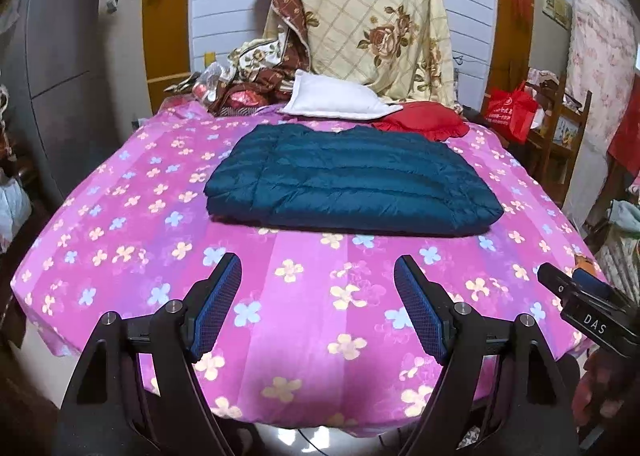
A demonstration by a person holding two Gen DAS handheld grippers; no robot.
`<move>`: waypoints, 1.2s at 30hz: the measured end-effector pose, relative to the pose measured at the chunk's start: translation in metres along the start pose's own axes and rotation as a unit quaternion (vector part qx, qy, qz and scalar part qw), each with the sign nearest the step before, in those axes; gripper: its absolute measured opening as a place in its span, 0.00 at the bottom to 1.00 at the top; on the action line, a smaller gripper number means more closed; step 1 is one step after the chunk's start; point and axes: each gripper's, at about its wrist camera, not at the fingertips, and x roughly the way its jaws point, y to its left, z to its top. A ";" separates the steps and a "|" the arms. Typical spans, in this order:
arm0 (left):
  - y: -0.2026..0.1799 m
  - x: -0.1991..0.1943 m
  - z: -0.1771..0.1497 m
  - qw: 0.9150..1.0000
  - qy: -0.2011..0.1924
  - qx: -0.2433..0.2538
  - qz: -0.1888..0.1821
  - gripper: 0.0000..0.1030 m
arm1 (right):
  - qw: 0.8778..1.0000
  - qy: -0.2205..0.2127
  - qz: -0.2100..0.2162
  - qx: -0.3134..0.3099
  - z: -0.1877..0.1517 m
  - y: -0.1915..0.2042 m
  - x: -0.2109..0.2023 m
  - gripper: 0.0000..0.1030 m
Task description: Fold large clothes
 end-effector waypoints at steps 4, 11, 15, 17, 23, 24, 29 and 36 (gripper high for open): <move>0.006 0.006 -0.001 1.000 0.012 -0.006 0.016 0.77 | 1.000 0.011 0.001 -0.012 -0.005 0.007 0.006 0.80; 0.004 0.017 -0.005 0.999 0.029 -0.001 0.025 0.77 | 1.000 0.023 0.000 0.000 -0.006 -0.002 0.016 0.80; 0.001 0.025 -0.007 0.999 0.041 0.003 0.023 0.77 | 1.000 0.028 -0.002 0.006 -0.008 -0.006 0.022 0.80; 0.000 0.028 -0.008 0.999 0.047 0.005 0.022 0.77 | 0.999 0.032 -0.003 0.006 -0.010 -0.007 0.024 0.80; 0.000 0.035 -0.011 0.998 0.057 0.007 0.024 0.77 | 0.999 0.038 0.001 0.004 -0.012 -0.005 0.029 0.80; 0.001 0.035 -0.011 0.998 0.058 0.006 0.025 0.77 | 0.999 0.039 0.000 0.004 -0.013 -0.005 0.030 0.80; 0.002 0.037 -0.012 0.998 0.060 0.005 0.026 0.77 | 0.999 0.040 0.002 0.009 -0.014 -0.007 0.031 0.80; 0.004 0.043 -0.015 0.997 0.069 0.002 0.025 0.77 | 0.999 0.045 0.004 0.015 -0.013 -0.009 0.031 0.80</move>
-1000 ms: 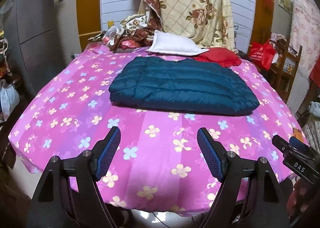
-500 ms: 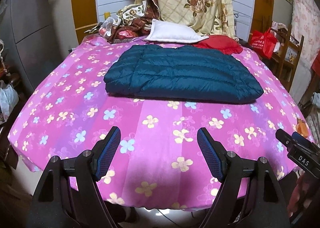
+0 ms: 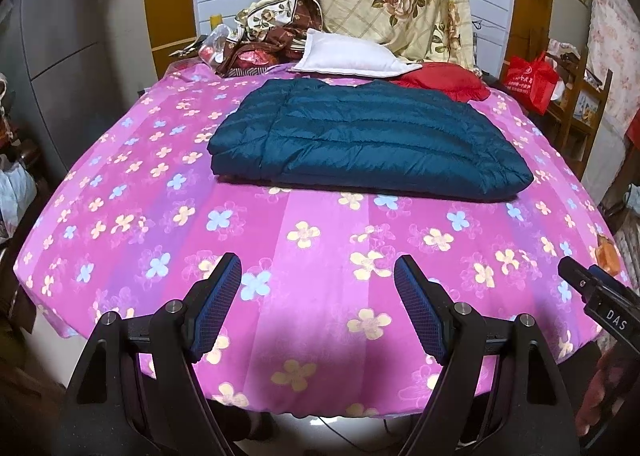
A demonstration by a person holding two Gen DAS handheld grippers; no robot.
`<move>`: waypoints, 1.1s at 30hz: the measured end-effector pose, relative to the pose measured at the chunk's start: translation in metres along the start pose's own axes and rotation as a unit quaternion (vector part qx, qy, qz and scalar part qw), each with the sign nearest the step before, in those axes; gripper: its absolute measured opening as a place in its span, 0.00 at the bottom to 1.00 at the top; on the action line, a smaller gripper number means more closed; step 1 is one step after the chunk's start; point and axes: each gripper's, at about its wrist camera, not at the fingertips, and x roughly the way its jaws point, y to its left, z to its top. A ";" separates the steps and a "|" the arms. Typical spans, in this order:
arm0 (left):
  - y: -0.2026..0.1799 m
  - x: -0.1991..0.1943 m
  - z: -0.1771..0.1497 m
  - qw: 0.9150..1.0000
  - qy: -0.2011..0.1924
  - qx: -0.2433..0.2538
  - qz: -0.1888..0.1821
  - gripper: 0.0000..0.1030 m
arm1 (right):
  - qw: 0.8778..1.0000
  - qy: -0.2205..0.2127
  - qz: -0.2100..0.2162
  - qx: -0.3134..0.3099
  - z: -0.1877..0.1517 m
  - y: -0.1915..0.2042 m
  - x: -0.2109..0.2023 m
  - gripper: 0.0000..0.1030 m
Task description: Fold large clothes
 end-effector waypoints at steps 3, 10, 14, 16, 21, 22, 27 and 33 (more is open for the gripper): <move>0.001 0.003 0.000 1.000 0.004 -0.001 0.001 0.77 | 1.000 -0.004 -0.002 -0.006 0.000 0.001 0.000 0.80; 0.011 0.017 0.002 1.000 0.018 -0.014 0.014 0.77 | 1.000 0.011 0.004 -0.002 0.002 0.002 0.013 0.80; 0.028 0.032 0.011 0.999 0.028 -0.029 0.025 0.77 | 1.000 0.023 0.012 0.001 0.005 0.001 0.026 0.80; 0.041 0.041 0.021 0.998 0.030 -0.046 0.026 0.77 | 0.999 0.031 0.023 0.012 0.012 -0.004 0.035 0.80; 0.090 0.092 0.063 0.994 0.039 -0.104 0.016 0.77 | 0.997 0.054 0.033 0.041 0.036 -0.021 0.063 0.80; 0.100 0.103 0.069 0.992 0.045 -0.118 0.007 0.77 | 0.997 0.056 0.030 0.044 0.041 -0.025 0.069 0.80; 0.156 0.158 0.092 0.976 0.047 -0.208 -0.048 0.77 | 0.995 0.052 0.024 0.081 0.075 -0.054 0.112 0.80; 0.193 0.212 0.111 0.958 0.049 -0.251 -0.127 0.77 | 0.983 0.061 0.057 0.162 0.109 -0.089 0.173 0.80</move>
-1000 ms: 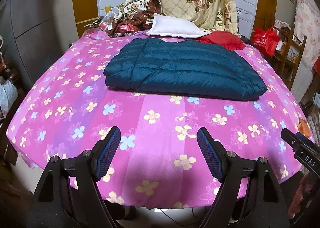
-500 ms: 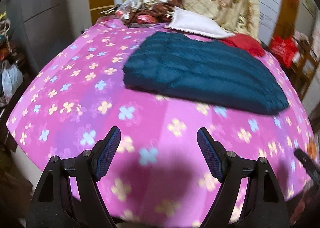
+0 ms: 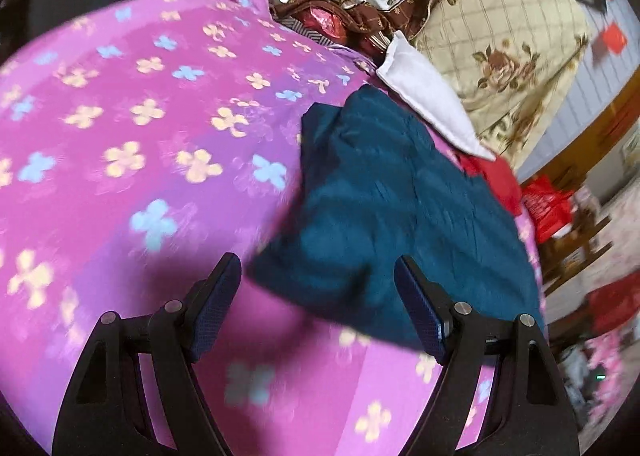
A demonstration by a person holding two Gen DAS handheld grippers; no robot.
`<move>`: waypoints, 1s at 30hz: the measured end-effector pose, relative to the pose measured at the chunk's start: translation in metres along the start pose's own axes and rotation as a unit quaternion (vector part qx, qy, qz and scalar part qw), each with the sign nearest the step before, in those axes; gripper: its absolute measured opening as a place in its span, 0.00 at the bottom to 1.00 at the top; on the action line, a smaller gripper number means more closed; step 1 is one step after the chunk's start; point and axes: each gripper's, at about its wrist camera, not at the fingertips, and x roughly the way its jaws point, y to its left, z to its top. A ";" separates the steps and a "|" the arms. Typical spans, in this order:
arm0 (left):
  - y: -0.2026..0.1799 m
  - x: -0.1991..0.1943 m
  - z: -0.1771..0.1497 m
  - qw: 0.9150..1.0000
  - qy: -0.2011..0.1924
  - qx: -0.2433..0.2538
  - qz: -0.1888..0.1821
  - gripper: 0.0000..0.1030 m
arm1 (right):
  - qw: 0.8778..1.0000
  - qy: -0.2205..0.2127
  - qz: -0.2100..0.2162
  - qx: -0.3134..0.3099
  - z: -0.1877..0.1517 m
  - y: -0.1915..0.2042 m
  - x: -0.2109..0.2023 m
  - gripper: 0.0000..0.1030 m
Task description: Fold large clothes
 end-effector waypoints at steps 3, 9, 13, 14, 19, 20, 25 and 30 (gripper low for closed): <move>0.015 0.016 0.015 0.997 0.016 -0.032 -0.066 0.77 | 0.999 0.012 0.030 0.037 0.013 -0.008 0.024 0.80; 0.010 0.039 0.026 0.993 0.029 -0.021 -0.109 0.78 | 0.996 0.018 0.061 0.069 0.026 -0.009 0.058 0.80; -0.001 0.065 0.019 0.996 0.059 0.010 -0.070 0.81 | 0.996 0.011 0.056 0.066 0.034 0.002 0.071 0.82; -0.003 0.072 0.017 0.996 0.072 0.015 -0.060 0.81 | 0.997 0.011 0.051 0.060 0.036 0.005 0.074 0.82; -0.014 0.072 0.013 0.994 0.082 0.021 -0.073 0.48 | 0.994 0.025 0.081 0.075 0.052 0.002 0.073 0.34; -0.022 0.066 0.013 0.994 0.077 0.030 -0.073 0.42 | 0.993 0.022 0.091 0.073 0.055 0.001 0.067 0.29; -0.062 0.051 -0.002 0.990 0.072 0.094 -0.074 0.38 | 0.997 -0.015 0.070 0.040 0.056 -0.002 0.030 0.26; -0.068 0.053 -0.012 0.989 0.073 0.123 -0.031 0.33 | 0.996 0.015 0.067 0.056 0.042 -0.020 0.046 0.26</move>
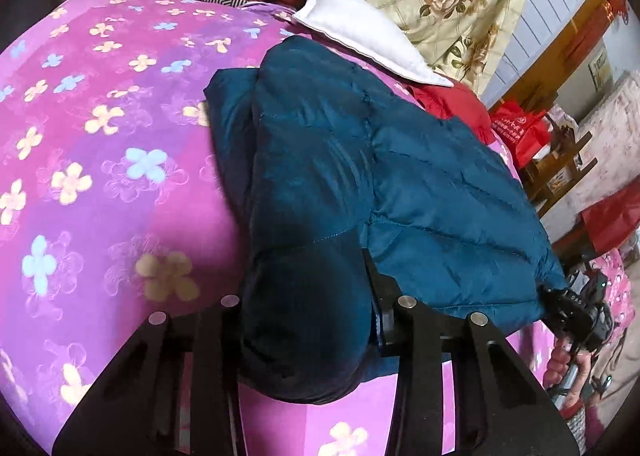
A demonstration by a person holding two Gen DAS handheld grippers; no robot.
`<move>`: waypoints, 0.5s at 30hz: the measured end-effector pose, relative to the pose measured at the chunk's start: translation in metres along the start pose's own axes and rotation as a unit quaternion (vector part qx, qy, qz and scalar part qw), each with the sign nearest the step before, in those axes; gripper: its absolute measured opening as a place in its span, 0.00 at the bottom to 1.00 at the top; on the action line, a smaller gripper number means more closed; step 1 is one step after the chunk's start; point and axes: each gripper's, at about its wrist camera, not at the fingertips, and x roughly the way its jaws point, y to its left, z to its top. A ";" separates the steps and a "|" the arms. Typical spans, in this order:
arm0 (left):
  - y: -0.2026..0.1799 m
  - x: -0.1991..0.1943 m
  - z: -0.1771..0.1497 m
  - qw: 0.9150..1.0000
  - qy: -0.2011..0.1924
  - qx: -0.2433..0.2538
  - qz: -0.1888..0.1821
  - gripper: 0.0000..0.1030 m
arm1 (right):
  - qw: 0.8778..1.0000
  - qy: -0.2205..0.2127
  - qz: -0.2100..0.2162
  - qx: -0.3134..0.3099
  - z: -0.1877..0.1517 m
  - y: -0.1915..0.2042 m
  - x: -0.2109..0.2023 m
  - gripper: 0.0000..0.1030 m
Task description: Fold large clothes
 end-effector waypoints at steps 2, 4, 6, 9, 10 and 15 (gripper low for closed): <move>0.005 -0.007 -0.002 1.000 -0.002 -0.008 -0.005 0.30 | 1.000 0.002 -0.001 -0.009 -0.002 0.004 -0.002 0.26; 0.007 -0.012 -0.004 1.000 -0.002 -0.010 0.000 0.30 | 1.000 0.009 0.000 -0.022 -0.007 0.011 -0.005 0.26; 0.009 -0.015 -0.008 1.000 -0.003 -0.006 0.011 0.30 | 0.999 0.017 0.004 -0.031 -0.014 0.012 -0.007 0.26; 0.013 -0.014 -0.013 0.999 -0.001 0.006 0.039 0.31 | 0.999 0.025 0.010 -0.034 -0.025 0.007 -0.008 0.26; 0.013 -0.014 -0.016 0.999 0.000 0.007 0.042 0.32 | 0.999 0.026 0.012 -0.030 -0.027 0.005 -0.008 0.26; 0.010 -0.024 -0.020 0.998 -0.006 0.022 0.059 0.37 | 0.998 0.022 -0.022 -0.052 -0.027 0.010 -0.012 0.32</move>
